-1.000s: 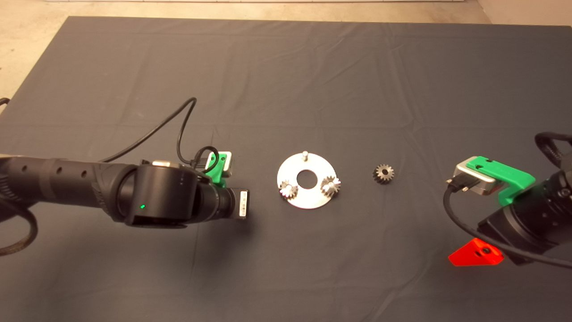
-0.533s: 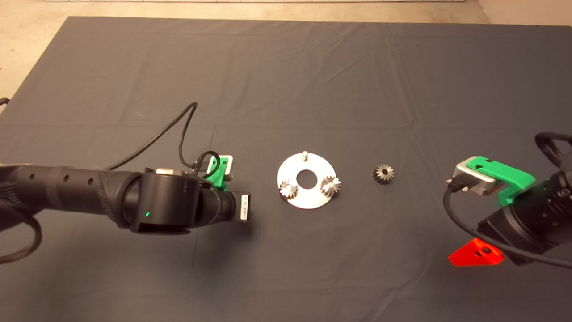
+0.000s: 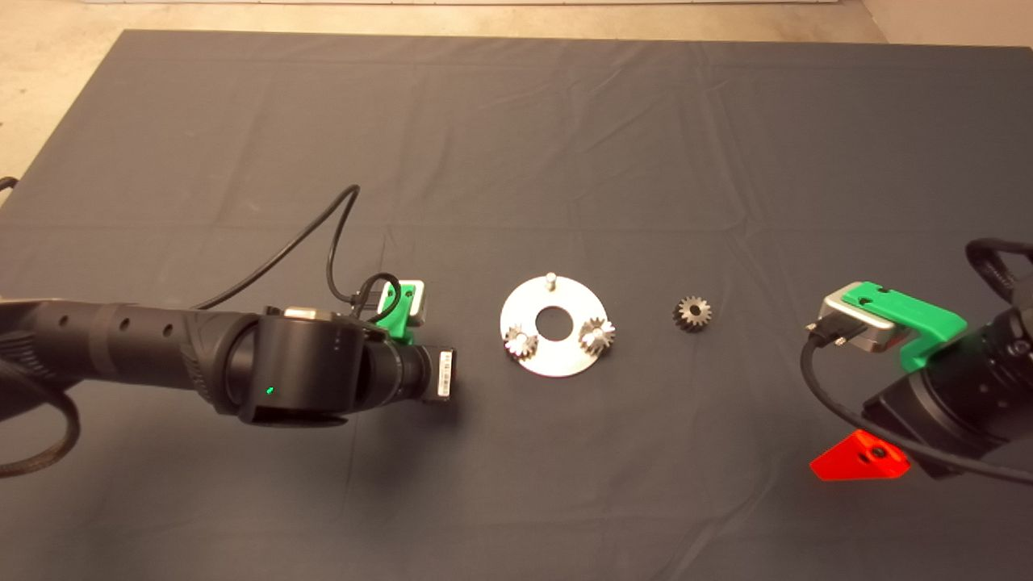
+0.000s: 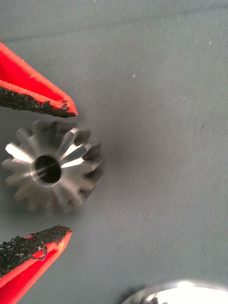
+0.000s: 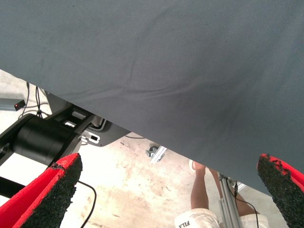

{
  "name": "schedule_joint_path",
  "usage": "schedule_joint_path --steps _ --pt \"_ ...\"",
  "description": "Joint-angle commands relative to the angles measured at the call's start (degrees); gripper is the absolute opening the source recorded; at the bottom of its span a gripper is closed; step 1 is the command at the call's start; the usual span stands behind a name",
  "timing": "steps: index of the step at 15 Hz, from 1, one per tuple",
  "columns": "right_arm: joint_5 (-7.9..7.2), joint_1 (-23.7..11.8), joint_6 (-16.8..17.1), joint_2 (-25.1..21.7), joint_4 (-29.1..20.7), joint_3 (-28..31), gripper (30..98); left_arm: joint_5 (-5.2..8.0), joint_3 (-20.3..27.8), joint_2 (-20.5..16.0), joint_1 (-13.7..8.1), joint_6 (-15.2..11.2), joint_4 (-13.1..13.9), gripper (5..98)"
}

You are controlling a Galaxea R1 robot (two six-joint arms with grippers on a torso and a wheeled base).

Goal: Remove an incorrectly installed larger gear and replace it with the correct smaller gear

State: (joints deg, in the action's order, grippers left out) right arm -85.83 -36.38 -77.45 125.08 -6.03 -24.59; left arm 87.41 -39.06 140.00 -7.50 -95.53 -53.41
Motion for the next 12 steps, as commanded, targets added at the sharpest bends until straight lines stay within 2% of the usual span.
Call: schedule_joint_path --steps 1,3,4,5,6,8,9,10,11,12 --pt "-0.04 -1.16 -0.34 -0.04 -1.7 0.08 97.7 7.6 7.26 -1.17 -9.86 -4.12 9.32 58.1" --pt "-0.04 -1.16 -0.08 0.04 -1.61 -0.09 97.7 7.6 8.52 -0.82 -14.16 -4.15 17.24 58.2" --pt "-0.04 -1.07 0.4 0.04 -1.61 -0.47 97.7 7.6 10.76 -1.38 -16.53 -4.53 20.34 62.5" --pt "-0.12 -1.07 0.63 0.08 -1.57 -1.71 97.7 7.6 11.91 -1.82 -18.08 -6.15 23.55 63.2" --pt "-0.21 -1.07 1.56 0.04 -1.35 -2.8 97.7 7.6 13.12 -2.39 -18.43 -7.56 27.34 63.2" --pt "-0.21 -1.07 7.51 0.04 -1.17 -5.96 97.7 7.6 15.31 -4.17 -18.57 -9.5 32.78 66.0" --pt "-0.21 -0.98 10.7 -0.04 -0.23 -8.6 97.7 7.6 16.38 -5.21 -19.3 -9.42 34.32 68.0" --pt "-0.21 -0.83 13.46 -0.13 1.84 -10.08 97.7 7.6 17.45 -4.68 -20.61 -9.42 35.7 71.1" --pt "-0.21 -0.2 16.68 -0.74 4.82 -11.42 97.7 7.6 17.45 -4.42 -21.55 -9.5 38.23 72.9" --pt "-0.21 1.37 19.76 -0.92 7.82 -12.45 97.7 7.6 17.45 -4.39 -22.18 -9.42 39.9 73.1"
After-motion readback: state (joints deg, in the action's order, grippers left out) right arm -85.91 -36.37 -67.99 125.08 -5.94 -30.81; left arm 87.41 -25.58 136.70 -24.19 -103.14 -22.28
